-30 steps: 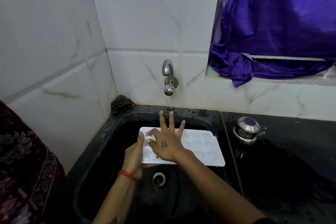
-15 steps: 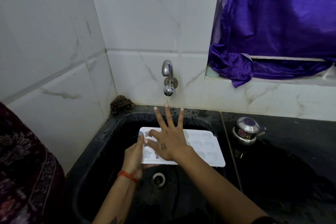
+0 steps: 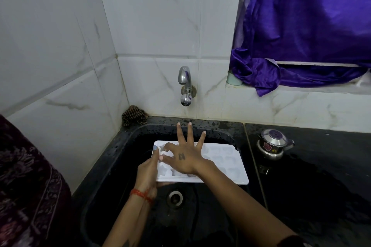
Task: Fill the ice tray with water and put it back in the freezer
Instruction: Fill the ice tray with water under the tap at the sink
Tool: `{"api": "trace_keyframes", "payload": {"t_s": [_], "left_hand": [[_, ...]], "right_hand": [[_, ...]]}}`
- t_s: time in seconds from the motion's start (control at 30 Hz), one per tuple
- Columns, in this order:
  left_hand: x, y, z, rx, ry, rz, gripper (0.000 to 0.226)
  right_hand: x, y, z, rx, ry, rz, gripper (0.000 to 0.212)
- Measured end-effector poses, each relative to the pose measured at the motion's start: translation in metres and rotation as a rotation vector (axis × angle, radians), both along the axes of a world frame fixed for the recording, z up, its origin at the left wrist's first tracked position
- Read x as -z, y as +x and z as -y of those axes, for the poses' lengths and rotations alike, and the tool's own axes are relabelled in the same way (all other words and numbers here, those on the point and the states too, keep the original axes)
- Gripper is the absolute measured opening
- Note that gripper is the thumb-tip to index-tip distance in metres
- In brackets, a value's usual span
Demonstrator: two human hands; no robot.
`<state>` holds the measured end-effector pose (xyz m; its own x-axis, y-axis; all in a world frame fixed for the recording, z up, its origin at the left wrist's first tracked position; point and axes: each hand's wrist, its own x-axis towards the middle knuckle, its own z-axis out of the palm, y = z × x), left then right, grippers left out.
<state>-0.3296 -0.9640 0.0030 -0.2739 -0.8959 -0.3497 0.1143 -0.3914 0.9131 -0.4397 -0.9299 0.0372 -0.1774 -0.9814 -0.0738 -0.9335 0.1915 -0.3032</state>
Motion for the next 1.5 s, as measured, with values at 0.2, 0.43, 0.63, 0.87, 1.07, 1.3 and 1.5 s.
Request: {"api": "trace_keyframes", "payload": {"t_s": [0.2, 0.43, 0.63, 0.87, 1.07, 1.3, 1.5], "left_hand": [[-0.003, -0.001, 0.001, -0.027, 0.006, 0.013, 0.042], [-0.006, 0.002, 0.007, -0.081, 0.035, -0.011, 0.036], [-0.010, 0.008, 0.013, -0.096, 0.042, -0.009, 0.038], [-0.013, 0.013, 0.017, -0.108, 0.037, 0.011, 0.037], [-0.011, 0.016, 0.019, -0.109, 0.035, 0.013, 0.038], [-0.012, 0.017, 0.019, -0.142, 0.031, 0.009, 0.036], [-0.011, 0.016, 0.019, -0.126, 0.035, 0.021, 0.038]], "right_hand": [[0.011, -0.001, -0.006, 0.009, -0.187, -0.114, 0.047], [0.021, -0.033, -0.032, 0.198, -0.348, -0.028, 0.047], [0.033, -0.074, -0.061, 0.429, -0.443, 0.066, 0.039], [0.045, -0.080, -0.077, 0.480, -0.471, 0.050, 0.037], [0.045, -0.079, -0.072, 0.416, -0.396, 0.157, 0.036], [0.044, -0.082, -0.076, 0.391, -0.400, 0.066, 0.042], [0.039, -0.078, -0.077, 0.411, -0.422, -0.318, 0.050]]}}
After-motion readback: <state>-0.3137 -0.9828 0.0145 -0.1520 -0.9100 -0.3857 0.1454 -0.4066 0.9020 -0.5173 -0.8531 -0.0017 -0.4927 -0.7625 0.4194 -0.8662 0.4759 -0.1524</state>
